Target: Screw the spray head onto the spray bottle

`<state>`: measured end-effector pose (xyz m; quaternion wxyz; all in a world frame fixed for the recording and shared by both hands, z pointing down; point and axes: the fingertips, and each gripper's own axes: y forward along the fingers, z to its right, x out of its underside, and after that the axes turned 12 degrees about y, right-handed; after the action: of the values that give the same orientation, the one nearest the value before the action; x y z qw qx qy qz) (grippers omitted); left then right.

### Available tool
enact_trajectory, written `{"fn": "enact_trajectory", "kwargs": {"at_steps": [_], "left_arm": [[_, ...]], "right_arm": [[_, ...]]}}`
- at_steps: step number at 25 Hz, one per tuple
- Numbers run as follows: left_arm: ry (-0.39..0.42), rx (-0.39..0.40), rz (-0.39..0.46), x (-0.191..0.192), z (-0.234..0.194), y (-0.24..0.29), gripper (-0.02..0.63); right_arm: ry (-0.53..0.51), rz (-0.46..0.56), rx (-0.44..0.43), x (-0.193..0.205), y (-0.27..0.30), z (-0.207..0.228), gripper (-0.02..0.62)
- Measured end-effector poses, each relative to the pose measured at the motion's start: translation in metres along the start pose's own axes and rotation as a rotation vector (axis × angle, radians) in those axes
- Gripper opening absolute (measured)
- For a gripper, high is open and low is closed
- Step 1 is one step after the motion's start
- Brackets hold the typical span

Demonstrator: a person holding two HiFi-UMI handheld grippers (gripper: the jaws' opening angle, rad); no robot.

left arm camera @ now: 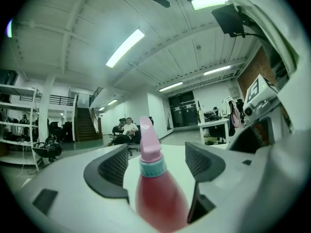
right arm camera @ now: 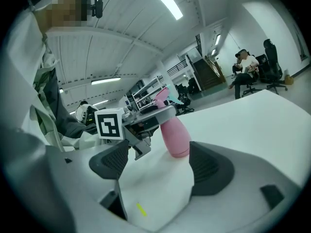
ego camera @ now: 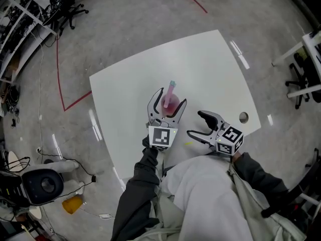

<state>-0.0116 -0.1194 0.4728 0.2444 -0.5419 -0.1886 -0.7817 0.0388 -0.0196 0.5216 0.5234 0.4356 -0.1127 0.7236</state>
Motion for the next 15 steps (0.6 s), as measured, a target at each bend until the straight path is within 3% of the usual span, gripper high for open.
{"fn": "enact_trajectory", "kwargs": {"at_steps": [5,8,9,10,13,15], "left_arm": [[-0.147,-0.092,-0.046,0.004,-0.01,-0.055,0.356],[-0.156,-0.149,-0.149,0.022,-0.012,-0.098,0.353],[-0.151,-0.163,-0.189,0.028,-0.011,-0.11,0.32],[-0.153,-0.187,-0.224,0.035,-0.01,-0.121,0.212],[-0.204,-0.301,-0.272,0.045,-0.012,-0.146,0.013],[-0.244,-0.349,-0.259,0.044,-0.013,-0.151,0.008]], "right_arm": [[0.023,-0.026,-0.016,0.01,0.002,0.0,0.387],[0.014,-0.039,-0.021,0.013,0.005,0.0,0.385],[0.005,-0.046,-0.024,0.013,0.007,-0.002,0.385],[-0.009,-0.058,-0.029,0.014,0.009,-0.005,0.385],[-0.071,-0.114,-0.05,0.019,0.018,-0.014,0.385],[-0.096,-0.119,-0.052,0.018,0.024,-0.017,0.385]]}}
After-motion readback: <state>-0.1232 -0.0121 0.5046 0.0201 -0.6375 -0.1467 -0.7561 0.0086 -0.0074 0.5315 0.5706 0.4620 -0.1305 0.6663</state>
